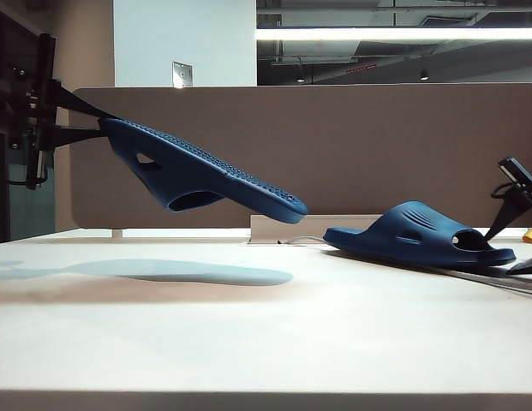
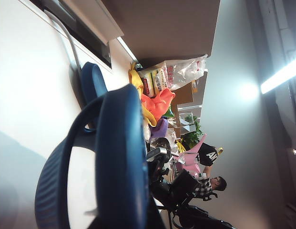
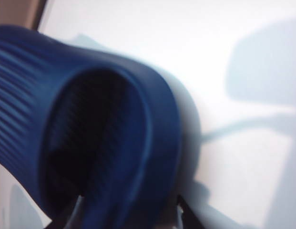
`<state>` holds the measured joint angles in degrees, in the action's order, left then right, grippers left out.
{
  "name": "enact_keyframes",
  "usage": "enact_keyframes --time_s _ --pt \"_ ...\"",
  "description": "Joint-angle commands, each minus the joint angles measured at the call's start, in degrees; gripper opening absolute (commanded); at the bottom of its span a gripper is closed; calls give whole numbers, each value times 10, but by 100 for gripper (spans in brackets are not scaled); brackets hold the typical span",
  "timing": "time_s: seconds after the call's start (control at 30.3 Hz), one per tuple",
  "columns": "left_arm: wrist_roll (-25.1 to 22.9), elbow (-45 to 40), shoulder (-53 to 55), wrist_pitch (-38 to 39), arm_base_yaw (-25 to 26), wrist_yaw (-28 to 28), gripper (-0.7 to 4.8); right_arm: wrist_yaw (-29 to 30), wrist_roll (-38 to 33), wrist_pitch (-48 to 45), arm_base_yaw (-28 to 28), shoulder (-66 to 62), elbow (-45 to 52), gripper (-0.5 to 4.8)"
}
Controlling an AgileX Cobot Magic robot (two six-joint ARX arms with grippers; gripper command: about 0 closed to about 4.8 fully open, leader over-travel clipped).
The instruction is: Interlock the pair of blue slippers on the table with their fronts facing up.
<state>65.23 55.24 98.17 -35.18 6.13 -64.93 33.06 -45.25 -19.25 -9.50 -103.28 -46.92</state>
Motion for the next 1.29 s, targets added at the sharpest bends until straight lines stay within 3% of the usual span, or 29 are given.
enact_keyframes --time_s 0.03,0.23,0.46,0.63,0.83,1.09,1.29 --pt "-1 1 -3 -14 0 -7 -6 0 -17 -23 5 -9 1 243" --pt "-1 1 -3 -14 0 -9 -6 -25 -26 -37 12 -12 1 222" --pt "0 1 -3 -14 0 -9 -6 -31 -26 -53 14 -29 1 92" --pt "0 1 -3 -14 0 -9 -6 -16 -14 -56 14 -32 1 38" --pt "5 1 -3 -14 0 -6 -6 33 -3 -80 12 -32 1 17" --pt "83 1 -3 -24 8 7 -6 120 106 -90 2 -26 1 18" --pt "210 1 -3 -49 16 41 -6 147 210 -79 -21 13 1 18"
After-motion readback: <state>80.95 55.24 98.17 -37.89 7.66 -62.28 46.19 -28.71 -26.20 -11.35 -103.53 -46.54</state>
